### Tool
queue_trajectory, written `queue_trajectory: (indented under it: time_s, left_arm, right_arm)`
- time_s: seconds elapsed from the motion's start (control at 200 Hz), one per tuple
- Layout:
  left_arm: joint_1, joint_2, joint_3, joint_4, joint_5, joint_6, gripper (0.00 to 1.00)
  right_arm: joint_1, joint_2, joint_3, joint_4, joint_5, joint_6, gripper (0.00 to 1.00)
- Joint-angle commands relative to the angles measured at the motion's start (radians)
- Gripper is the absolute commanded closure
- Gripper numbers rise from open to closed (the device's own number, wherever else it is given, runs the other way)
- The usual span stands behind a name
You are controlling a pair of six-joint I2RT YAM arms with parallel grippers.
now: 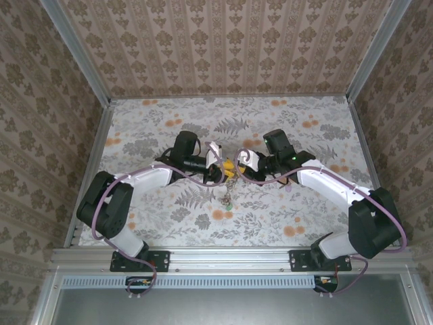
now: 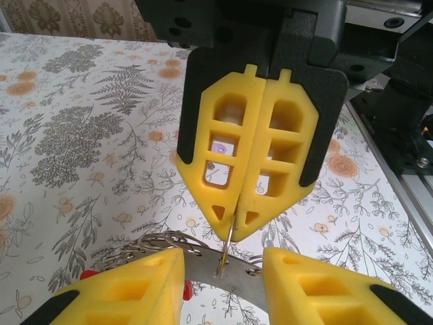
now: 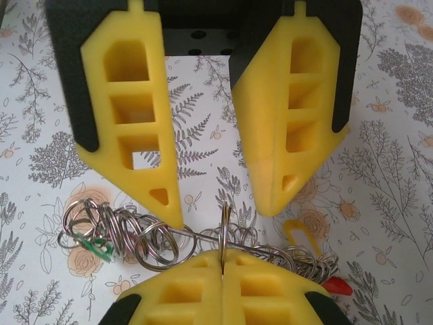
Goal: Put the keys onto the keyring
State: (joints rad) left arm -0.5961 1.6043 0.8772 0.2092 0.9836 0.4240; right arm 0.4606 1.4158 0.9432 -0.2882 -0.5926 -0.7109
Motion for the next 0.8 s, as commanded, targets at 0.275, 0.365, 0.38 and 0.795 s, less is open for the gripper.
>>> queue_trajectory:
  time_s: [0.275,0.365,0.38,0.795]
  left_arm:
    - [-0.018,0.036,0.067,-0.066,-0.006,0.059,0.76]
    - [-0.019,0.039,0.076,-0.092,-0.013,0.074,0.76]
    - [-0.019,0.037,0.076,-0.095,-0.016,0.077,0.77]
    - [-0.031,0.027,0.074,-0.096,-0.030,0.086,0.78]
  right_arm:
    - [-0.007,-0.009,0.025,0.036,-0.069,0.002,1.00]
    - [-0.008,-0.009,0.023,0.040,-0.070,0.003,1.00]
    - [-0.009,-0.011,0.023,0.040,-0.070,0.003,1.00]
    - [-0.017,-0.011,0.031,0.034,-0.087,0.020,1.00]
